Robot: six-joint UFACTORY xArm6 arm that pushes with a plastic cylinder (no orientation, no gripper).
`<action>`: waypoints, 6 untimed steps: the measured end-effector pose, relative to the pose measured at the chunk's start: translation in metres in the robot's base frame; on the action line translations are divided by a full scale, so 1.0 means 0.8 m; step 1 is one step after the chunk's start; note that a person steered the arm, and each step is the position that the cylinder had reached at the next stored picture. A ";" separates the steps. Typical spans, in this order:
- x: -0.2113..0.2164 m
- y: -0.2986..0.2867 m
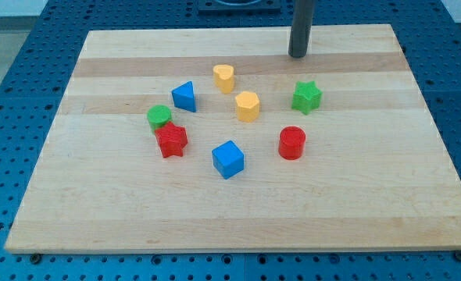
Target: Slide the green star down a bit
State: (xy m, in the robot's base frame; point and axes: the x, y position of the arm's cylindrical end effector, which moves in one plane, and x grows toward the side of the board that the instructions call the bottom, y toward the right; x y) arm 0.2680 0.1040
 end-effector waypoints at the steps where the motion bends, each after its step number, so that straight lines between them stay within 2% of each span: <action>1: 0.000 0.000; 4: 0.023 0.002; 5: 0.100 0.002; 6: 0.147 0.002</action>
